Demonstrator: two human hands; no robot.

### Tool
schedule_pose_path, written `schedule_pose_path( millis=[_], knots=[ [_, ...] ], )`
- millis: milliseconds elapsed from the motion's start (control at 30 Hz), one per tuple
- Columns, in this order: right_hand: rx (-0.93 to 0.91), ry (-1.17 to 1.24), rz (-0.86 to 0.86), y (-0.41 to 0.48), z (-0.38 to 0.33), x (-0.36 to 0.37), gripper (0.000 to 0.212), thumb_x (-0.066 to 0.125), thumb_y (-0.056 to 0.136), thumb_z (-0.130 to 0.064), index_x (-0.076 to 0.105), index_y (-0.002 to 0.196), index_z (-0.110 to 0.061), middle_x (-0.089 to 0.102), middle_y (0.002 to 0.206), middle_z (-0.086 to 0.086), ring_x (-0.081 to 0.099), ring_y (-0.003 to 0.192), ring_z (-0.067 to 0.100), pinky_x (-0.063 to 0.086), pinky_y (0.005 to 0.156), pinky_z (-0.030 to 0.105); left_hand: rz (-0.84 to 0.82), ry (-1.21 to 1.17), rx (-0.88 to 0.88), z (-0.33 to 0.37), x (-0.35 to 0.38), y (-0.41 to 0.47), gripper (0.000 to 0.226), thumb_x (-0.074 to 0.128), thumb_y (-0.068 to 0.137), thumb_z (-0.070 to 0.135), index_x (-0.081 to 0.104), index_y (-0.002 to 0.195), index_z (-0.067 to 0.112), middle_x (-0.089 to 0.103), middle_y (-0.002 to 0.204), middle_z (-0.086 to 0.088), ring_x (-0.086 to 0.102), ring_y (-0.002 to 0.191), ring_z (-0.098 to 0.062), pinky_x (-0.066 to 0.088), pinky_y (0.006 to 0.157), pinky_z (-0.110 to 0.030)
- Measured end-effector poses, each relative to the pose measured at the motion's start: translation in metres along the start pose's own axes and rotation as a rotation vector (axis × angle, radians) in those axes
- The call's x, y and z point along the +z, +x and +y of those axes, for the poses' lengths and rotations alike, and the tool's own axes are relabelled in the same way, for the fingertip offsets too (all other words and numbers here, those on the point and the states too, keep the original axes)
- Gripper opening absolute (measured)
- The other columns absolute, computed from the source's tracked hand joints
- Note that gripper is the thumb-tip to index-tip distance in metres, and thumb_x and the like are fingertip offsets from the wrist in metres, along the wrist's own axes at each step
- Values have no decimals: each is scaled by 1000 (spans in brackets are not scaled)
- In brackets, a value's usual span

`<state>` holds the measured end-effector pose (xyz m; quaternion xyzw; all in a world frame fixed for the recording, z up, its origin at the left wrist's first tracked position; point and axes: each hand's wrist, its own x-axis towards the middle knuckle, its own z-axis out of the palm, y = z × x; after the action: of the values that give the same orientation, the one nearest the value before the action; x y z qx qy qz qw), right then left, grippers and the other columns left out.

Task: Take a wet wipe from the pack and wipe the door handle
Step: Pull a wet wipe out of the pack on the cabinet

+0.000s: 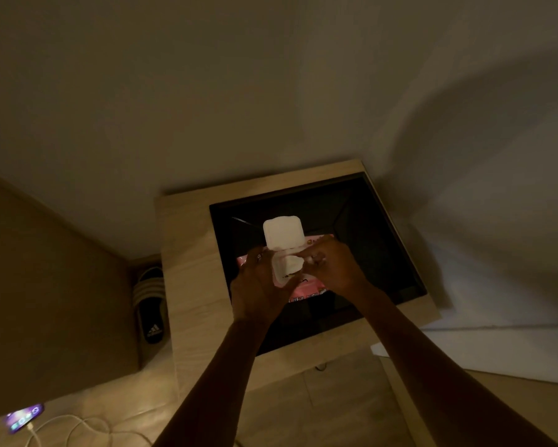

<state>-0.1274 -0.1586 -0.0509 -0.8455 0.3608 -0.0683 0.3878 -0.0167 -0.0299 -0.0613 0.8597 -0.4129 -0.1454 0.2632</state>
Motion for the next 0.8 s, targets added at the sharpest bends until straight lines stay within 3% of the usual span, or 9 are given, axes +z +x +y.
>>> schedule_pose_path(
  millis=[100,200,300,400,500,633,800],
  knots=[
    [29,-23,27,1,-1,2,18,76,78,-9,76,96,-11,74,91,-2,62,69,-1,52,72,13,8,-4,-28,3,3,1,71,64,71,66,53,127,23,58,130,3,63,107,-14,55,77,-30],
    [69,-16,42,2,-2,2,13,75,79,-7,77,92,-8,74,87,1,58,68,-2,50,71,12,-6,3,-33,0,5,0,65,63,77,61,52,130,24,56,134,3,60,112,-15,55,84,-35],
    [85,-24,30,2,-5,3,15,74,80,-9,76,95,-8,67,80,-13,57,67,-1,48,70,13,13,-18,-20,-2,4,-1,59,65,79,53,56,127,21,59,130,3,63,107,-15,54,79,-30],
    [100,-14,40,4,-3,5,11,73,82,-9,77,92,-10,74,94,-1,59,70,-1,49,71,10,25,-50,-25,-3,1,-4,46,63,84,44,58,123,19,63,125,3,66,97,-11,50,70,-19],
    [142,28,36,3,-3,6,8,71,83,-7,77,87,-10,75,93,3,63,75,3,54,78,19,34,-98,-59,-4,-3,-6,42,62,87,35,55,126,20,67,117,3,66,93,-9,42,67,-14],
    [234,94,50,-2,-11,3,9,68,85,-9,75,86,-14,72,91,-3,64,84,8,45,69,6,26,-141,-81,-2,-9,-8,43,62,88,34,53,129,25,64,123,3,63,102,-11,42,74,-17],
    [336,302,79,-9,-27,-3,12,61,88,-9,71,87,-15,69,93,-4,64,88,11,50,79,22,-2,-148,-47,-2,-11,-9,44,62,88,35,53,130,26,61,129,4,61,107,-11,40,79,-15]
  ],
)
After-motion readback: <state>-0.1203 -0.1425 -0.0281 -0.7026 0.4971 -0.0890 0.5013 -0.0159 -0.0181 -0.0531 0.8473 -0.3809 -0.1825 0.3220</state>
